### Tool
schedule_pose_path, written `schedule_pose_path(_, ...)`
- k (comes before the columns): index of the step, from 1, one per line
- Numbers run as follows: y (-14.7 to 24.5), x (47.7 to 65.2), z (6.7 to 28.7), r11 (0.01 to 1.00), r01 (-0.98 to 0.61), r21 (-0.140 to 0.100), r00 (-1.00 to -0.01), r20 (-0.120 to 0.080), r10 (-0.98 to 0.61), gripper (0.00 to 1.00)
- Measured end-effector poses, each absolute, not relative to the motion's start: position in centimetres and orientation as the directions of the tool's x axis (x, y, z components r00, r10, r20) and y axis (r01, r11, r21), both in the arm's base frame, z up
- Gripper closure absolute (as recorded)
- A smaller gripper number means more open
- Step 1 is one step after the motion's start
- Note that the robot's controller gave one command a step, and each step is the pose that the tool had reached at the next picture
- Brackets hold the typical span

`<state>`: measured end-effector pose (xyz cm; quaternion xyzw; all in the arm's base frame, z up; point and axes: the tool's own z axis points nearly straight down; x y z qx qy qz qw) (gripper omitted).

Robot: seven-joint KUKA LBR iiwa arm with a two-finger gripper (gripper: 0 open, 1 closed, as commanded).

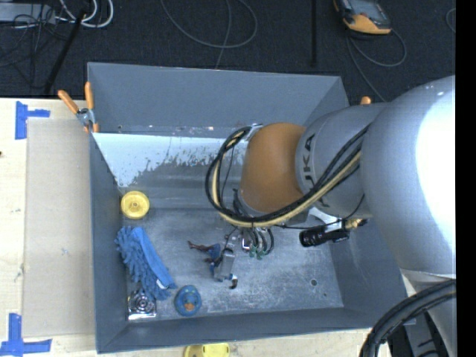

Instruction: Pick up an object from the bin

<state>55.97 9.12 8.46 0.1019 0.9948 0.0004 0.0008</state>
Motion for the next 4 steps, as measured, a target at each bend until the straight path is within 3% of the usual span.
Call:
schedule_pose_path(1, 9.52, 55.29, 6.15, 0.994, 0.11, 0.003, -0.994, 0.012, 0.11, 1.0)
schedule_pose_path(4, 9.43, 55.34, 6.79, 0.995, 0.097, 0.001, -0.995, 0.005, 0.097, 1.0)
